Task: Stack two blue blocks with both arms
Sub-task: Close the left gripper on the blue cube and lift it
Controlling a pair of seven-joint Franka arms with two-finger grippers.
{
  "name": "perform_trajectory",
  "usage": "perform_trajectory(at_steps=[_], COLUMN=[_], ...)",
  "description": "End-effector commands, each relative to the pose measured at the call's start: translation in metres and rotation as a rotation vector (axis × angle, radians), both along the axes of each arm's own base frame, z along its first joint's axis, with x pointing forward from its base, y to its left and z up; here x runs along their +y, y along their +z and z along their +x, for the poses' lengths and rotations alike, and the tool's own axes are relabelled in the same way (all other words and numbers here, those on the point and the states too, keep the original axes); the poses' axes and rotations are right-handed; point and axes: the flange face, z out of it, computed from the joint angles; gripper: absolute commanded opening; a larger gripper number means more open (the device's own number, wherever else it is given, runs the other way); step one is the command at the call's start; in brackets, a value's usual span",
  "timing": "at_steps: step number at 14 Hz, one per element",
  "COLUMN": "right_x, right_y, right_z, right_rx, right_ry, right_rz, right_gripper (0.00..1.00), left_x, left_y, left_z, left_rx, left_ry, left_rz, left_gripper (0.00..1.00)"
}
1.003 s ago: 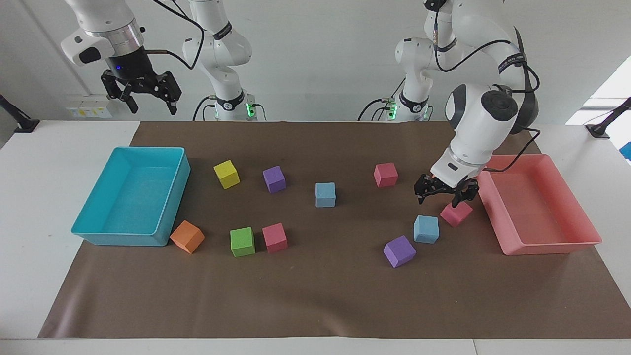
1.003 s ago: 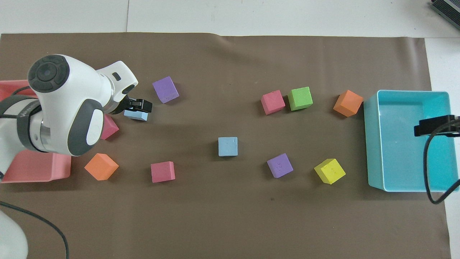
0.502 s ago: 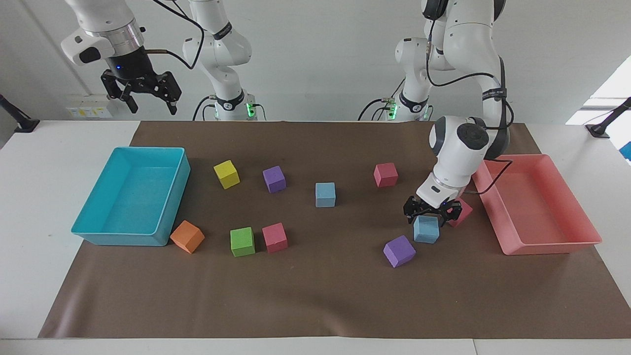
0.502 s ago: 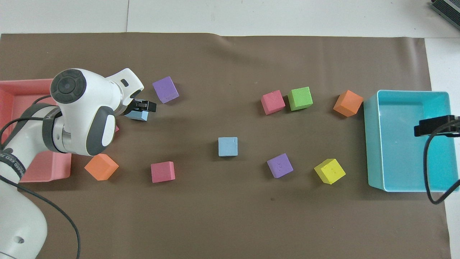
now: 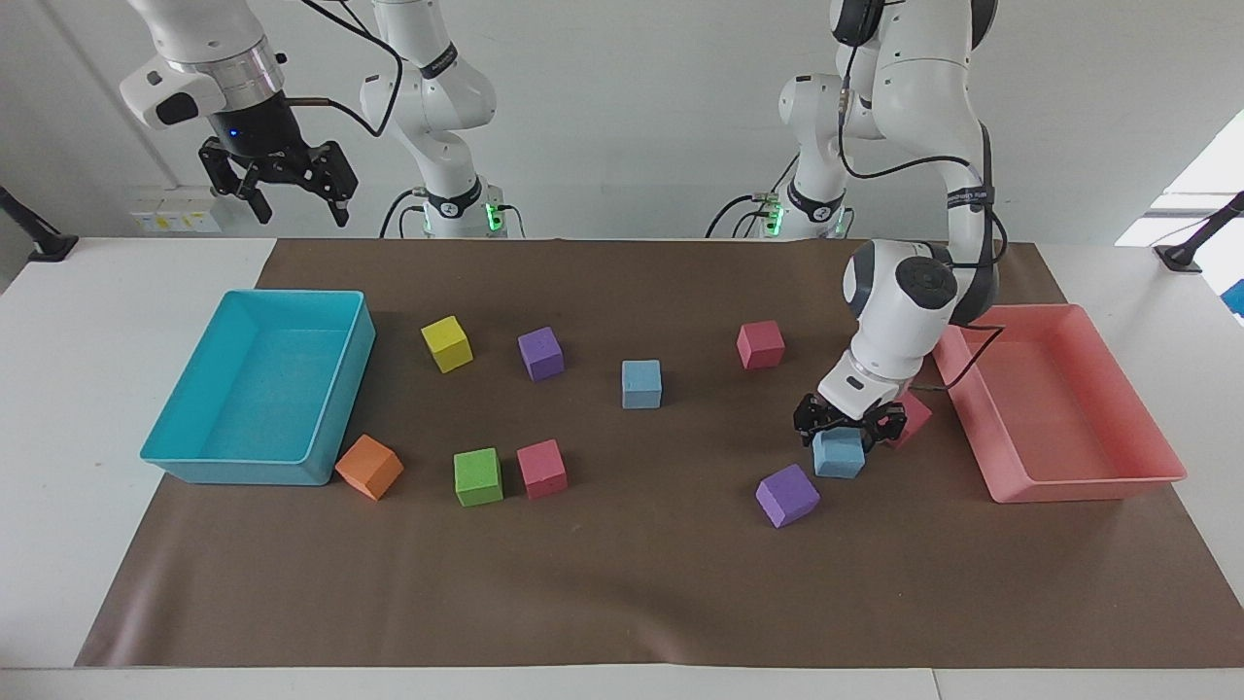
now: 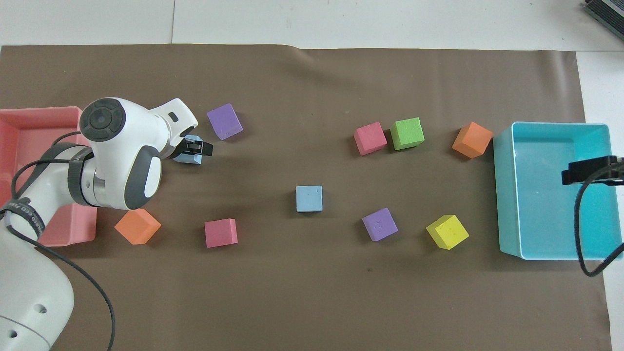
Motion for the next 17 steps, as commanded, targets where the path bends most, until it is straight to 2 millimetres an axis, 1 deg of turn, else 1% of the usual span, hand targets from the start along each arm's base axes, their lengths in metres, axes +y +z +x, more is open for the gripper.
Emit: perform_trajectory(at_steps=[1, 2, 3, 4, 5, 6, 8, 10, 12, 13, 14, 15, 17], right_x=[-0.003, -0.003, -0.003, -0.003, -0.003, -0.003, -0.003, -0.003, -0.003, -0.003, -0.003, -0.003, -0.003], right_y=[0.002, 0.002, 0.002, 0.002, 0.001, 0.002, 0.002, 0.002, 0.002, 0.002, 0.002, 0.002, 0.002], right_z=[-0.006, -0.006, -0.006, -0.006, -0.006, -0.006, -0.006, -0.006, -0.006, -0.006, -0.006, -0.006, -0.006], right_rx=[0.005, 0.005, 0.005, 0.005, 0.007, 0.005, 0.005, 0.005, 0.005, 0.005, 0.005, 0.005, 0.005], right_ry=[0.016, 0.016, 0.018, 0.018, 0.018, 0.018, 0.016, 0.018, 0.018, 0.018, 0.018, 0.016, 0.016], right_rz=[0.0, 0.0, 0.0, 0.0, 0.0, 0.0, 0.0, 0.0, 0.0, 0.0, 0.0, 0.0, 0.0], right_gripper=[1.0, 1.0, 1.0, 1.0, 1.0, 1.0, 1.0, 1.0, 1.0, 1.0, 1.0, 1.0, 1.0], left_x=[0.004, 0.004, 0.004, 0.004, 0.005, 0.004, 0.004, 0.001, -0.006, -0.021, -0.036, -0.061, -0.109], left_y=[-0.003, -0.003, -0.003, -0.004, -0.004, -0.002, 0.008, 0.036, 0.072, 0.09, 0.1, 0.107, 0.11], left_z=[-0.004, -0.004, -0.005, -0.005, -0.005, -0.005, -0.008, -0.014, -0.023, -0.029, -0.03, -0.034, -0.05], left_rx=[-0.005, -0.002, 0.003, 0.006, 0.006, 0.009, 0.037, 0.038, 0.035, 0.034, 0.044, 0.039, 0.033], left_ry=[-0.017, -0.017, -0.017, -0.017, -0.015, -0.017, -0.02, -0.026, -0.034, -0.059, -0.085, -0.096, -0.039], left_rz=[0.005, 0.005, 0.006, 0.007, 0.007, 0.008, 0.013, 0.012, 0.009, 0.008, 0.01, 0.005, -0.01], left_gripper=[1.0, 1.0, 0.94, 0.72, 0.35, 0.0, 0.0, 0.0, 0.0, 0.0, 0.0, 0.0, 0.0])
